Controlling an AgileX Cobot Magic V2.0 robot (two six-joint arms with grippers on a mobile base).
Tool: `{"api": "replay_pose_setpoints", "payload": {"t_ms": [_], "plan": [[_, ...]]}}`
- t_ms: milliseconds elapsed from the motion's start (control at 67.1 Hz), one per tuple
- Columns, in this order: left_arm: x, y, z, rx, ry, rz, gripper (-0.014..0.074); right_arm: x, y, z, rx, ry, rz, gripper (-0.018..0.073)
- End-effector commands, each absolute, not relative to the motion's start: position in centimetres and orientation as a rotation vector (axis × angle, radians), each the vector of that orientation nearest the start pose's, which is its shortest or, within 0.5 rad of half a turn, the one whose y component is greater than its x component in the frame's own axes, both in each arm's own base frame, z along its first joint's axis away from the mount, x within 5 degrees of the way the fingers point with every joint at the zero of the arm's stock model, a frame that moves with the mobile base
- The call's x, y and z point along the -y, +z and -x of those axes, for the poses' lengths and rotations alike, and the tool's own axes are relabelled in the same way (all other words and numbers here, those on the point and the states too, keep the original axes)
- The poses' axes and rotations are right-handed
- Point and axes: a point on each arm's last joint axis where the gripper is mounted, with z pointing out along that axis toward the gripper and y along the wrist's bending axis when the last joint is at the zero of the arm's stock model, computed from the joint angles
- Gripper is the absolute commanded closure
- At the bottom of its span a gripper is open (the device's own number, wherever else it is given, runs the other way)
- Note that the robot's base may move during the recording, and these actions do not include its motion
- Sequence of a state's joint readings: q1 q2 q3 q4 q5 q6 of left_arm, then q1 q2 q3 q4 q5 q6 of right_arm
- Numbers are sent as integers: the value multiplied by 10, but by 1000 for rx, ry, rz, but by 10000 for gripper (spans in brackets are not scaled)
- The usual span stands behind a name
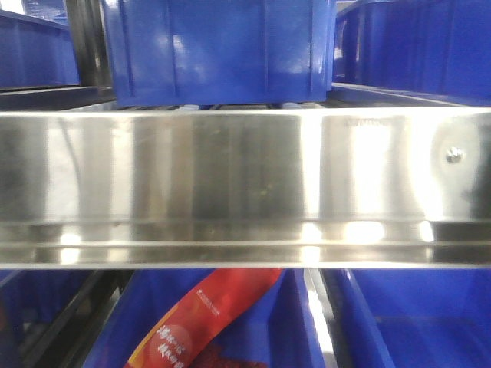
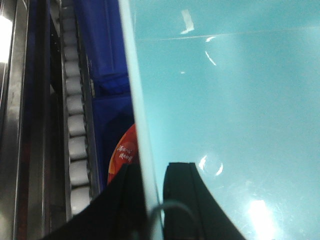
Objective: Fetch blue bin and place on conveyor start
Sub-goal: 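Lift the turquoise bin with both grippers and pull it off the shelf, then hold the bin in both grippers while the base backs away from the shelf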
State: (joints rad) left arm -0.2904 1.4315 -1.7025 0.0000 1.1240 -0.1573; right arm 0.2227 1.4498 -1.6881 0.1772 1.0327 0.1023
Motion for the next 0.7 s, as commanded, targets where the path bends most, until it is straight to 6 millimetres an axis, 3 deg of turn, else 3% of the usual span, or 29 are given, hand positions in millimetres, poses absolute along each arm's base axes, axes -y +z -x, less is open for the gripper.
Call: {"api": "replay_pose_setpoints", "payload": {"t_ms": [0, 685], "plan": [[86, 463, -273, -2293, -251, -175, 708, -79, 458, -293, -2230, 385, 111, 712], [86, 463, -273, -2291, -251, -175, 708, -79, 458, -294, -2224, 385, 109, 712]]}}
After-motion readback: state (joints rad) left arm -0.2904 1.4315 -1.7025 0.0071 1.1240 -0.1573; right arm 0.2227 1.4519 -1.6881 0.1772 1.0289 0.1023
